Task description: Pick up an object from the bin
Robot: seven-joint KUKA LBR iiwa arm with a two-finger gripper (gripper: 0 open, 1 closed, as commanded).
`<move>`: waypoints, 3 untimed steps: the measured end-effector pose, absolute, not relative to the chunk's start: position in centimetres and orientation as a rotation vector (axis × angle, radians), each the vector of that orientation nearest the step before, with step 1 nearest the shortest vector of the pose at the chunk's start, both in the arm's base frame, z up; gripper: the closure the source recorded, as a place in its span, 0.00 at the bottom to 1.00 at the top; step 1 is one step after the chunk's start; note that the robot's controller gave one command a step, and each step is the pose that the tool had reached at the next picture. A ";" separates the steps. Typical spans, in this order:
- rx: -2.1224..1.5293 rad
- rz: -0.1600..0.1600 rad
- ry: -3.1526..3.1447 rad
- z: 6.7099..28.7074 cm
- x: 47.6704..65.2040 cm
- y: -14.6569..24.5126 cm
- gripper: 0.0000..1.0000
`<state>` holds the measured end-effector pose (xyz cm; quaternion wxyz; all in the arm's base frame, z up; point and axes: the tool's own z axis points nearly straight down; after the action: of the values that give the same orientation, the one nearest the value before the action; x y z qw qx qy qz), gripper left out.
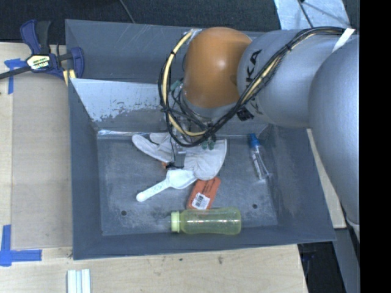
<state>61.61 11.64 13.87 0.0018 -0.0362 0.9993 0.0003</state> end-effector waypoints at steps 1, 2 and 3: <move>-0.284 0.001 3.127 11.4 61.9 8.5 0.00; -0.318 -0.002 3.123 10.3 61.7 7.8 0.00; -0.252 0.004 3.126 7.2 58.4 11.5 1.00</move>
Offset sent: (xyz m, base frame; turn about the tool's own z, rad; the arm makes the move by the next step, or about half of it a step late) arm -0.0028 -0.0283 -0.0423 -0.1562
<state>58.44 11.52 7.15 0.0028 -0.0803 0.9968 0.0013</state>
